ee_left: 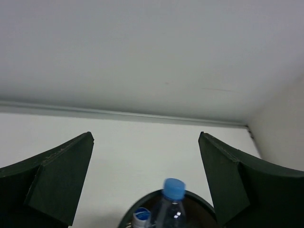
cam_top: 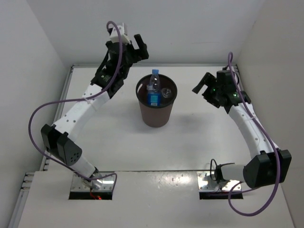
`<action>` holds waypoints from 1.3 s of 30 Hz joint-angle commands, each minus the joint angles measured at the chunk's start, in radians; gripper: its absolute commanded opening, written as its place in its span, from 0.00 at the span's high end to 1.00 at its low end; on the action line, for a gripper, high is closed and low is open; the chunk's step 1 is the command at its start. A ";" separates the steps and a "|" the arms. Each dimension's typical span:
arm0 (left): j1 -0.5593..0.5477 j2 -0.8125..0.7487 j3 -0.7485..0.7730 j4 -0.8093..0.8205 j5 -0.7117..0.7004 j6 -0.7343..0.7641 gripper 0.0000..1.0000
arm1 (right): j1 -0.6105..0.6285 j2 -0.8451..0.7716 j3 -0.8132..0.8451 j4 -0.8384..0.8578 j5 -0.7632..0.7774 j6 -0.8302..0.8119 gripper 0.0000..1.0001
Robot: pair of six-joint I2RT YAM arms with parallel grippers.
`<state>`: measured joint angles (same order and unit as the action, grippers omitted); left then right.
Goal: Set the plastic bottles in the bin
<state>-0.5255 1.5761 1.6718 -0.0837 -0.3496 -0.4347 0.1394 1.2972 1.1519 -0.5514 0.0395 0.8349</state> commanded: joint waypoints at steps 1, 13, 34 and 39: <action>0.013 0.021 -0.044 -0.117 -0.297 -0.044 0.00 | -0.015 -0.030 -0.011 0.007 -0.001 0.010 0.01; 0.214 -0.036 -0.395 -0.191 -0.411 -0.162 0.00 | -0.024 0.010 0.110 -0.134 0.028 -0.042 0.01; 0.427 -0.133 -0.793 0.226 0.015 -0.024 0.00 | -0.032 -0.029 0.080 -0.001 -0.070 -0.097 0.01; 0.427 -0.142 -0.782 0.202 -0.005 0.020 0.00 | -0.032 -0.029 0.080 -0.022 -0.061 -0.088 0.01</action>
<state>-0.0921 1.4693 0.8852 0.0727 -0.3740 -0.4583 0.1055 1.2995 1.2308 -0.6159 -0.0158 0.7315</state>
